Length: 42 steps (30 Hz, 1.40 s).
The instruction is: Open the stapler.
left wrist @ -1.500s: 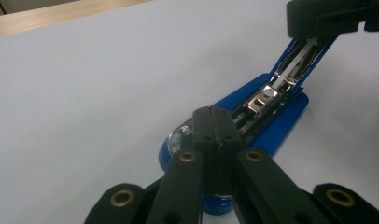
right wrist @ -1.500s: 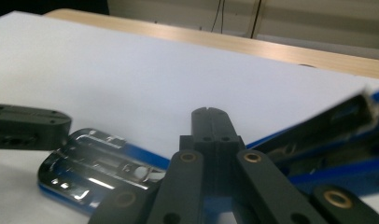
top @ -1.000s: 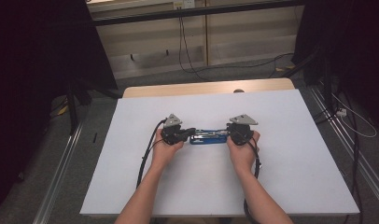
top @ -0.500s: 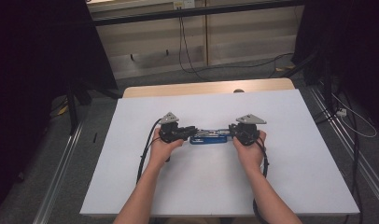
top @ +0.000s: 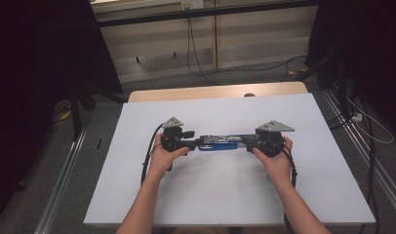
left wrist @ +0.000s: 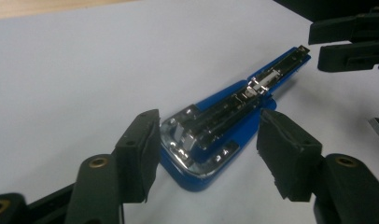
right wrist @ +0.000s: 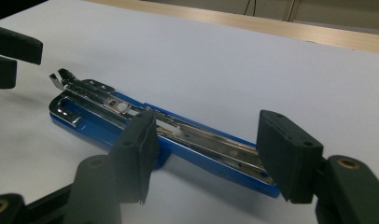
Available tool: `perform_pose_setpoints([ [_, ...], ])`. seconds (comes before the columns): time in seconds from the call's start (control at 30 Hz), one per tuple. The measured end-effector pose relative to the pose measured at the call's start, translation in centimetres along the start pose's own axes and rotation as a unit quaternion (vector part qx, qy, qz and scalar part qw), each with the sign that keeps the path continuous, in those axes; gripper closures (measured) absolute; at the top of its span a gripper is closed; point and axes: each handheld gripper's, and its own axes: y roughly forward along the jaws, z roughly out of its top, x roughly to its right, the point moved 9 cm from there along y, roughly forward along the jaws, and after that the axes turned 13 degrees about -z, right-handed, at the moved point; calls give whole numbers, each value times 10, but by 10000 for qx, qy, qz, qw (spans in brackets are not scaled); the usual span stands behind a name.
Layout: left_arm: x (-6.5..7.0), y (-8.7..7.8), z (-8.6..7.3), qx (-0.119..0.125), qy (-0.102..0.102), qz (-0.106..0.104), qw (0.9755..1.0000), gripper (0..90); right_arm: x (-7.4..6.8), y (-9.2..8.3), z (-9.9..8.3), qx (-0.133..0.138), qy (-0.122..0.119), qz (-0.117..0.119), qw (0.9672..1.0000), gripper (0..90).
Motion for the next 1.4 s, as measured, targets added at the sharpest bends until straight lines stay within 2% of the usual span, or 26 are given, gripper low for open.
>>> perform_pose_setpoints([
  [0.07,0,-3,-2,-121,-83,44,9999,316,4,-5,0,57,-54,4,10000,344],
  [0.1,-1,-5,-4,-193,-111,135,9997,289,5,-8,0,94,-73,22,9999,330],
  [0.13,-1,-6,-5,-247,-93,171,9995,269,7,-10,0,161,-188,16,9997,312],
  [0.2,0,-9,-6,-252,-90,184,9995,245,10,-15,-2,158,-269,9,9995,292],
  [0.3,1,-14,-7,-248,-92,225,9994,190,14,-21,-6,93,-246,93,9996,242],
  [0.4,4,-20,-7,-169,-26,265,9995,165,18,-27,-10,104,-408,25,9991,217],
  [0.47,5,-24,-8,-135,-12,294,9995,141,18,-30,-15,75,-473,72,9988,209],
  [0.63,6,-34,-10,-46,43,384,9992,120,18,-35,-29,-59,-531,158,9984,180],
  [0.77,9,-41,-14,-9,105,415,9991,101,21,-39,-38,-125,-421,186,9989,166],
  [0.9,9,-48,-17,42,75,518,9986,103,25,-43,-47,-210,-382,175,9989,151],
  [1.0,9,-52,-22,18,75,576,9983,104,27,-45,-50,-220,-391,202,9988,145],
  [1.23,11,-68,-33,154,30,710,9974,104,33,-55,-55,-250,-362,209,9988,138],
  [1.4,14,-76,-40,188,75,761,9969,104,31,-63,-59,-283,-416,262,9984,137],
])
